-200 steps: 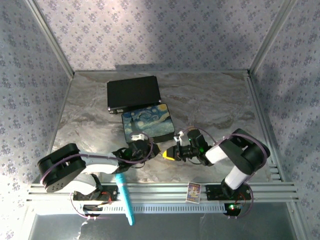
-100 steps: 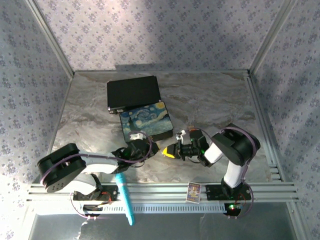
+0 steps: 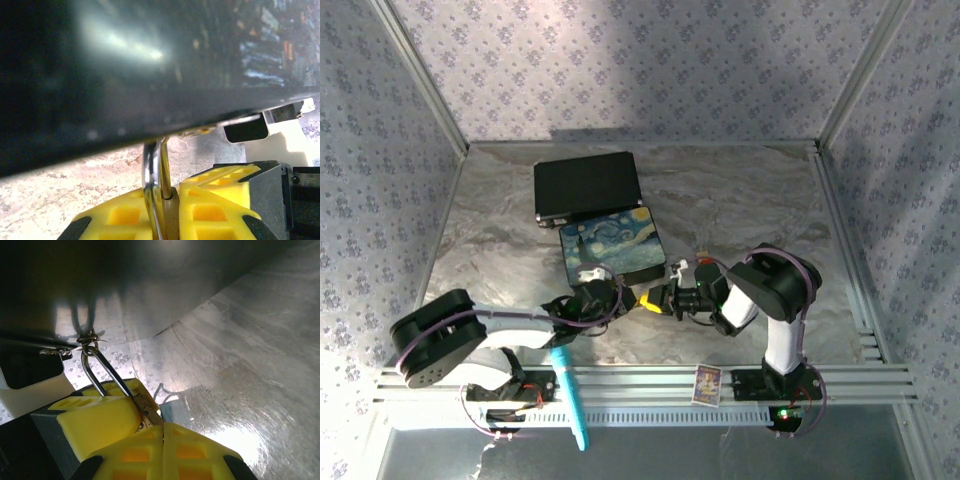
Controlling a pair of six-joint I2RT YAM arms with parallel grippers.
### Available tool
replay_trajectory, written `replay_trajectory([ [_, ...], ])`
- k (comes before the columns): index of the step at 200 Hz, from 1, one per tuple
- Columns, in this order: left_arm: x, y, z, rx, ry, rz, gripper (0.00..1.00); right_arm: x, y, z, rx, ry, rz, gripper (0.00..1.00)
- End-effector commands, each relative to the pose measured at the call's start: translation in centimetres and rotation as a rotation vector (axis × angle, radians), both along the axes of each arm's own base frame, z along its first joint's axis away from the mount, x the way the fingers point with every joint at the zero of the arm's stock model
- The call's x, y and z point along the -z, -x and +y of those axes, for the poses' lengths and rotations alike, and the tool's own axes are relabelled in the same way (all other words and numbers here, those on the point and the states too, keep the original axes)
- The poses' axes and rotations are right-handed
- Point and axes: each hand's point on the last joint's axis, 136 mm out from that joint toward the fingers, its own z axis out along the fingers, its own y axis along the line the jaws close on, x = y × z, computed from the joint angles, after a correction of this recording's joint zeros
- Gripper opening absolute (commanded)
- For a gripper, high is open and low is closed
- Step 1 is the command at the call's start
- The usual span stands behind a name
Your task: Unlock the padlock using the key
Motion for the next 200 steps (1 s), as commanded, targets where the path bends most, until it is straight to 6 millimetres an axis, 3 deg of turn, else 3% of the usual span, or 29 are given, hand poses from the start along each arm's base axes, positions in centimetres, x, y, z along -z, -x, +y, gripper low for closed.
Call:
replay_trajectory([
  [1, -4.0, -0.6, -2.3, -0.019, 0.152, -0.030, 0.00, -0.4, 0.0, 0.5, 0.036, -0.016, 0.011, 0.00],
  [17, -3.6, -0.8, -1.5, -0.056, 0.126, -0.027, 0.02, 0.6, 0.1, -0.3, 0.071, 0.011, 0.047, 0.00],
  [40, -2.4, -1.3, 0.5, -0.113, -0.027, -0.022, 0.12, 2.7, 0.5, -2.3, 0.125, 0.086, 0.066, 0.00],
  [67, -1.4, -1.5, 0.7, -0.122, -0.047, -0.008, 0.12, 3.9, 1.1, -3.5, 0.149, 0.145, 0.070, 0.00],
  [96, 0.7, -0.8, 0.3, -0.096, -0.086, 0.061, 0.15, 4.0, 1.4, -4.4, 0.161, 0.199, 0.032, 0.00],
  [142, 3.0, 0.3, 2.3, -0.130, -0.173, 0.096, 0.27, 2.6, 1.4, -5.2, 0.138, 0.348, -0.070, 0.00],
  [154, 2.9, 0.5, 3.0, -0.144, -0.208, 0.085, 0.36, 1.7, 1.4, -5.4, 0.136, 0.365, -0.099, 0.00],
  [181, 1.0, 0.5, 4.2, -0.177, -0.244, 0.032, 0.70, -0.1, 1.1, -6.1, 0.154, 0.406, -0.159, 0.00],
  [200, -1.6, 0.2, 4.0, -0.198, -0.165, -0.015, 0.74, -1.7, 0.7, -6.1, 0.182, 0.388, -0.201, 0.00],
])
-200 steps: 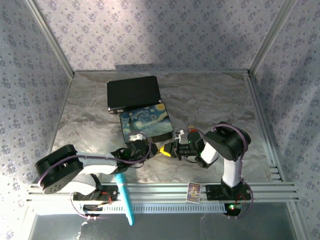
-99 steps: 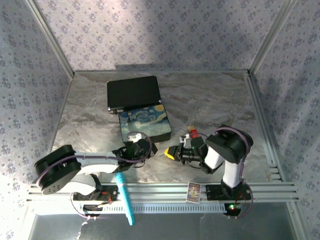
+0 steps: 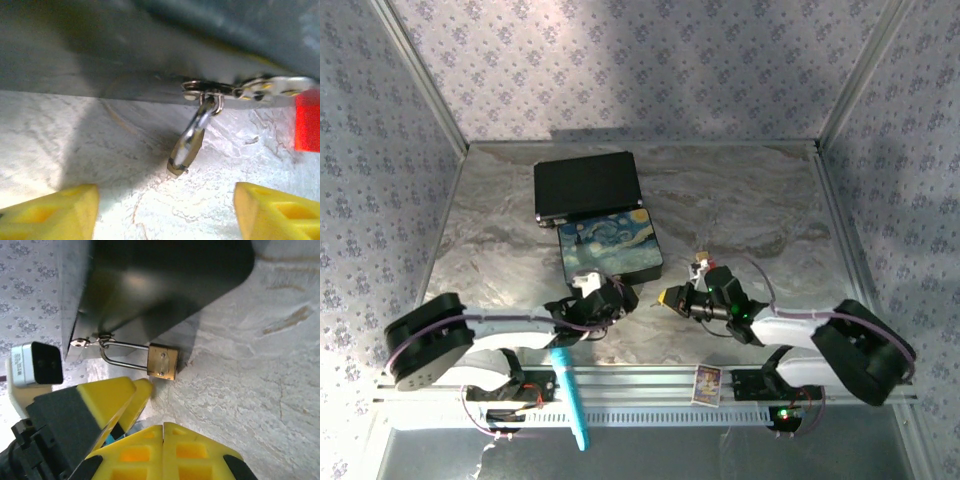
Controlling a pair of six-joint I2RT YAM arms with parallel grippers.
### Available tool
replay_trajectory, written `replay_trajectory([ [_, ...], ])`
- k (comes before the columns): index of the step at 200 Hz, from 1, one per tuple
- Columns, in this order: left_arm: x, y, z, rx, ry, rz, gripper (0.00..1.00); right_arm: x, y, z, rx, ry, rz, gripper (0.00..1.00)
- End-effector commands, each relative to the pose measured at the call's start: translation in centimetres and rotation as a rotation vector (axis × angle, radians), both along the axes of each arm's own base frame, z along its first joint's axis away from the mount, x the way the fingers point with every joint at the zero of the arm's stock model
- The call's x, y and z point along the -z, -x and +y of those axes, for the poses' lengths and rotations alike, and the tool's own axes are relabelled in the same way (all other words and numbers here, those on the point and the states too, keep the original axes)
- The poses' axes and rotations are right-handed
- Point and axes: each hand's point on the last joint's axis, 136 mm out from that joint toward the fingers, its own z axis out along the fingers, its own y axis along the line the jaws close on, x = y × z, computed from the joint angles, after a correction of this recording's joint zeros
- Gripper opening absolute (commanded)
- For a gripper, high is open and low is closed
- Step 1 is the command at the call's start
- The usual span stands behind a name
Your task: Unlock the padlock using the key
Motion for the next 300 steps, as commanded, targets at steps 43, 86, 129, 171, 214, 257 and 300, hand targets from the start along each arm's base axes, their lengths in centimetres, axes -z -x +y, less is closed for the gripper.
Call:
replay_trajectory([
  [43, -8.2, -0.3, -0.8, -0.102, 0.431, -0.137, 0.67, -3.5, -0.5, 0.1, 0.059, -0.005, -0.091, 0.00],
  [86, -10.2, 0.1, -2.1, -0.094, 0.594, -0.117, 0.69, -6.9, -1.0, 1.7, 0.077, -0.145, -0.115, 0.00],
  [129, -10.4, 0.3, -3.8, -0.062, 0.650, -0.101, 0.68, -9.4, -1.3, 3.4, 0.060, -0.216, -0.143, 0.00],
  [171, -10.7, -0.2, -3.7, -0.100, 0.713, -0.122, 0.51, -10.3, -1.0, 4.5, 0.030, -0.230, -0.150, 0.00],
  [214, -11.0, -0.3, -3.6, -0.095, 0.699, -0.138, 0.36, -9.3, -0.7, 4.7, 0.023, -0.224, -0.128, 0.00],
  [257, -10.4, -0.3, -2.2, -0.132, 0.643, -0.141, 0.14, -8.9, -0.7, 4.2, 0.034, -0.218, -0.126, 0.00],
  [300, -10.9, -0.2, -2.3, -0.111, 0.631, -0.156, 0.00, -8.7, -0.4, 4.4, 0.016, -0.208, -0.123, 0.00],
])
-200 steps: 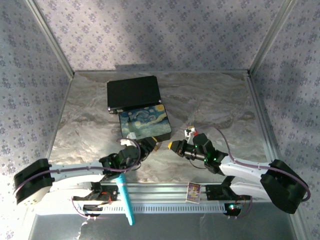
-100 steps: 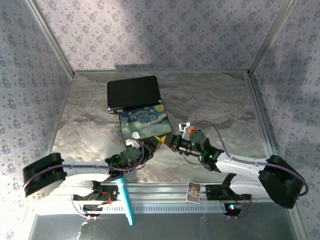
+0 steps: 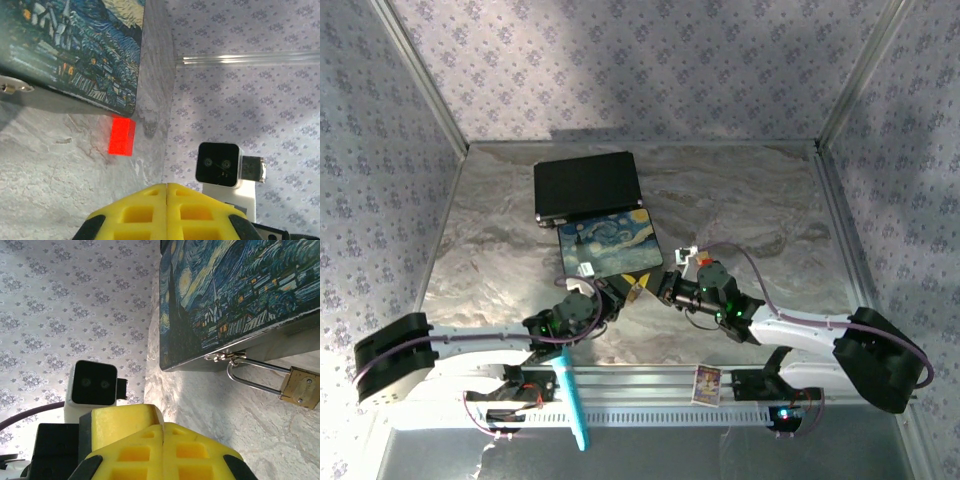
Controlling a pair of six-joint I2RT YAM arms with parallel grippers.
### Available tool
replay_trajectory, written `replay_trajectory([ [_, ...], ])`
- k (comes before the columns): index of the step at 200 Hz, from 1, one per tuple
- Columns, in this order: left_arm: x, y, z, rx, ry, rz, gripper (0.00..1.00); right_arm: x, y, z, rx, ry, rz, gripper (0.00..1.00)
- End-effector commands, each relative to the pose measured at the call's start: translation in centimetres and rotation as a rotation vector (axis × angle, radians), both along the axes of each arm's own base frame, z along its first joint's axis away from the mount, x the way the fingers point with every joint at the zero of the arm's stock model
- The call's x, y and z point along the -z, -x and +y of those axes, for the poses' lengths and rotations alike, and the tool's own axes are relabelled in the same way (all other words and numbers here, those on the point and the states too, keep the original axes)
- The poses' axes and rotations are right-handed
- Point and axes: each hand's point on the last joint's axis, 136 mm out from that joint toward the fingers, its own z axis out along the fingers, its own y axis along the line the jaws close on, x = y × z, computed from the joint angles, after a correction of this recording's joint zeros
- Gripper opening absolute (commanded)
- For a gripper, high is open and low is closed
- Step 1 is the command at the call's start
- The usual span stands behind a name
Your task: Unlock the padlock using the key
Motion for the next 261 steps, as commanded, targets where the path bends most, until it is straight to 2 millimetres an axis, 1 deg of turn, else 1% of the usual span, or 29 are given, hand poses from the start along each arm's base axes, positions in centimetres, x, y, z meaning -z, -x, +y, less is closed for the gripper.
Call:
replay_trajectory([
  [1, 0.0, 0.0, 0.2, -0.006, -0.031, -0.013, 0.00, -0.4, 0.0, 0.1, -0.002, -0.010, -0.005, 0.00],
  [19, -0.3, 0.1, -0.2, 0.018, -0.071, -0.037, 0.00, -0.4, 0.4, 0.4, -0.052, 0.023, -0.021, 0.01],
  [22, -0.5, 0.1, -0.3, 0.023, -0.085, -0.042, 0.00, -0.3, 0.5, 0.4, -0.067, 0.041, -0.028, 0.09],
  [26, -0.6, 0.1, -0.4, 0.035, -0.117, -0.056, 0.00, -0.4, 0.6, 0.4, -0.087, 0.070, -0.051, 0.24],
  [31, -0.9, 0.1, -0.5, 0.053, -0.175, -0.078, 0.00, 0.3, 0.8, 0.1, -0.105, 0.142, -0.051, 0.48],
  [32, -1.2, 0.1, -0.6, 0.057, -0.180, -0.086, 0.00, 0.1, 0.8, 0.1, -0.106, 0.146, -0.062, 0.53],
  [37, -1.3, 0.0, -0.4, 0.075, -0.261, -0.096, 0.00, 0.5, 0.7, -0.5, -0.108, 0.215, -0.063, 0.73],
  [41, -1.7, -0.1, -0.2, 0.081, -0.315, -0.108, 0.00, 1.0, 0.8, -1.2, -0.109, 0.282, -0.072, 0.95],
  [42, -2.3, -0.2, -0.3, 0.083, -0.315, -0.125, 0.00, 1.3, 0.8, -1.5, -0.108, 0.303, -0.065, 0.97],
  [45, -2.0, -0.2, 0.0, 0.088, -0.373, -0.119, 0.00, 1.8, 0.8, -2.1, -0.108, 0.363, -0.070, 0.99],
  [58, -2.3, -0.6, 1.1, 0.100, -0.503, -0.136, 0.00, 2.9, 0.3, -5.2, -0.064, 0.582, -0.095, 0.99],
  [74, -1.8, -1.1, 2.0, 0.117, -0.539, -0.118, 0.00, 2.8, -0.3, -8.4, 0.018, 0.740, -0.128, 0.99],
  [89, -1.2, -1.7, 2.5, 0.142, -0.562, -0.103, 0.00, 2.1, -0.6, -10.1, 0.044, 0.836, -0.181, 0.99],
  [101, -1.3, -1.8, 2.6, 0.168, -0.619, -0.127, 0.00, 1.6, -0.8, -11.4, 0.077, 0.926, -0.226, 0.99],
  [108, -1.6, -1.7, 2.2, 0.197, -0.646, -0.159, 0.00, 1.2, -0.8, -11.8, 0.081, 0.966, -0.260, 0.99],
  [115, -2.0, -1.6, 1.8, 0.232, -0.660, -0.196, 0.00, 1.0, -0.8, -11.5, 0.057, 0.983, -0.305, 0.99],
  [127, -2.7, -1.4, 1.2, 0.281, -0.689, -0.251, 0.00, 0.9, -0.4, -10.1, -0.045, 0.970, -0.412, 0.99],
  [135, -3.4, -1.1, 0.7, 0.328, -0.700, -0.297, 0.00, 0.6, -0.3, -9.5, -0.057, 0.932, -0.425, 0.99],
  [153, -4.9, 0.1, -0.7, 0.456, -0.706, -0.409, 0.00, -0.5, 1.3, -6.5, -0.185, 0.723, -0.468, 0.98],
  [165, -5.6, 0.9, -1.5, 0.530, -0.694, -0.474, 0.00, -1.8, 2.1, -4.8, -0.239, 0.560, -0.517, 0.94],
  [171, -5.8, 1.3, -1.8, 0.564, -0.680, -0.503, 0.00, -2.1, 2.4, -4.4, -0.250, 0.495, -0.529, 0.90],
  [176, -6.0, 1.7, -2.0, 0.595, -0.664, -0.526, 0.00, -3.2, 2.6, -4.0, -0.257, 0.421, -0.561, 0.86],
  [187, -6.3, 2.3, -2.3, 0.640, -0.620, -0.555, 0.00, -4.4, 3.1, -3.8, -0.267, 0.304, -0.594, 0.80],
  [194, -6.7, 2.4, -2.4, 0.653, -0.586, -0.567, 0.00, -5.3, 3.2, -4.0, -0.262, 0.248, -0.618, 0.74],
  [206, -7.2, 2.7, -2.5, 0.664, -0.524, -0.586, 0.00, -5.8, 3.5, -4.4, -0.258, 0.192, -0.627, 0.62],
  [223, -7.9, 3.3, -3.0, 0.692, -0.466, -0.620, 0.00, -6.3, 4.0, -4.5, -0.283, 0.128, -0.623, 0.61],
  [245, -8.4, 3.8, -3.3, 0.710, -0.431, -0.637, 0.00, -7.0, 4.7, -3.9, -0.332, 0.038, -0.605, 0.59],
  [254, -8.7, 3.9, -3.4, 0.711, -0.412, -0.650, 0.00, -7.3, 4.8, -3.6, -0.348, 0.011, -0.603, 0.47],
  [261, -8.9, 3.9, -3.4, 0.704, -0.399, -0.652, 0.00, -7.3, 4.7, -3.4, -0.348, -0.001, -0.598, 0.40],
])
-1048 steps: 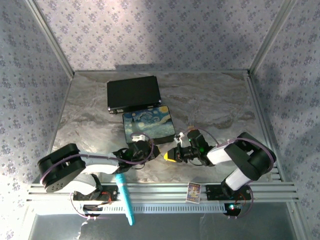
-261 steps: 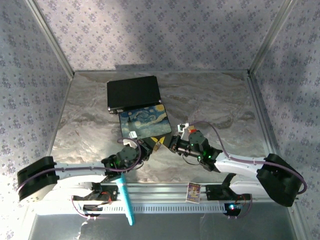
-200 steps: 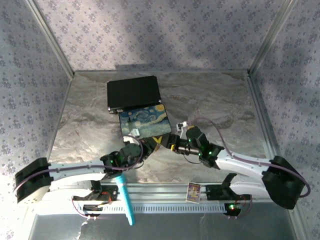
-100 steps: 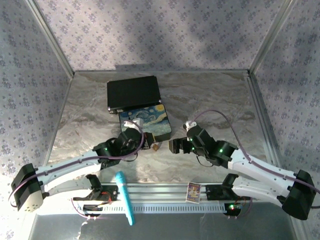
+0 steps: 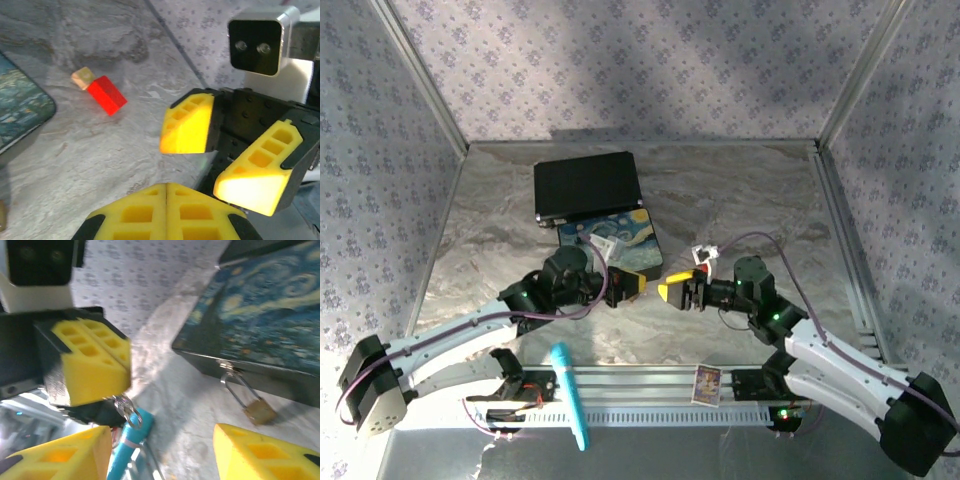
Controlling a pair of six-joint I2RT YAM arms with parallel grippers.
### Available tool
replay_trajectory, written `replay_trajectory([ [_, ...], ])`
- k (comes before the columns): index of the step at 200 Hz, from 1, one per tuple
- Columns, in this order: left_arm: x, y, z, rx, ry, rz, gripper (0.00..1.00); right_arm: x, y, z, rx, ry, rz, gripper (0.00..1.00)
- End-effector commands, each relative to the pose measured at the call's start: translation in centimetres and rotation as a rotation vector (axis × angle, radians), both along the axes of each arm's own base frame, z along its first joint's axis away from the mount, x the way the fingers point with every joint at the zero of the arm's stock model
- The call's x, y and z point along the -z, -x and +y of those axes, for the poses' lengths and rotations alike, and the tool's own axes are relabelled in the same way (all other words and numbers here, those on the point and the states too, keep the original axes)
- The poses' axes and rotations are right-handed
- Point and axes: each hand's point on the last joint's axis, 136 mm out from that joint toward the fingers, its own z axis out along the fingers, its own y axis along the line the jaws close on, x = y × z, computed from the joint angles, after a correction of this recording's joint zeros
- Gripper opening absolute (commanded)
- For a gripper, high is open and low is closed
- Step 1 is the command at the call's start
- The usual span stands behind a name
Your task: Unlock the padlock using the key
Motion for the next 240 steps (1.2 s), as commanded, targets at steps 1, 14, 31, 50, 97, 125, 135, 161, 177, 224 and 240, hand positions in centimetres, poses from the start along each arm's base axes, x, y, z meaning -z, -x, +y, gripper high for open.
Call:
replay_trajectory([
  [1, -2.7, 1.1, -0.7, 0.080, 0.112, -0.056, 0.00, -2.5, 1.6, 1.1, -0.127, -0.127, -0.018, 0.40],
  [14, -3.0, 1.2, -0.8, 0.084, 0.131, -0.058, 0.00, -2.7, 1.6, 1.5, -0.144, -0.141, -0.014, 0.41],
  [31, -3.3, 1.2, -0.7, 0.078, 0.145, -0.059, 0.00, -3.1, 1.9, 1.9, -0.166, -0.158, -0.011, 0.43],
  [50, -3.4, 1.0, -0.5, 0.062, 0.153, -0.063, 0.00, -3.6, 2.2, 2.1, -0.186, -0.182, -0.020, 0.44],
  [97, -4.7, 1.2, -0.8, 0.069, 0.235, -0.052, 0.00, -3.3, 2.4, 2.8, -0.212, -0.190, -0.001, 0.40],
  [125, -5.3, 1.4, -0.8, 0.079, 0.254, -0.051, 0.00, -3.6, 2.1, 3.0, -0.197, -0.200, -0.010, 0.25],
  [135, -5.2, 1.3, -0.7, 0.073, 0.248, -0.052, 0.00, -3.6, 2.0, 2.9, -0.190, -0.199, -0.012, 0.24],
  [161, -4.8, 1.3, -0.6, 0.066, 0.241, -0.044, 0.00, -3.4, 1.6, 2.7, -0.165, -0.195, -0.003, 0.14],
  [177, -4.7, 1.3, -0.6, 0.061, 0.244, -0.043, 0.00, -3.2, 1.6, 2.7, -0.163, -0.194, 0.008, 0.09],
  [224, -3.9, 0.8, -0.4, 0.029, 0.222, -0.021, 0.00, -2.6, 1.4, 2.7, -0.153, -0.186, 0.036, 0.01],
  [240, -3.5, 0.2, -0.1, -0.011, 0.206, -0.015, 0.17, -2.3, 1.4, 2.7, -0.148, -0.171, 0.045, 0.00],
])
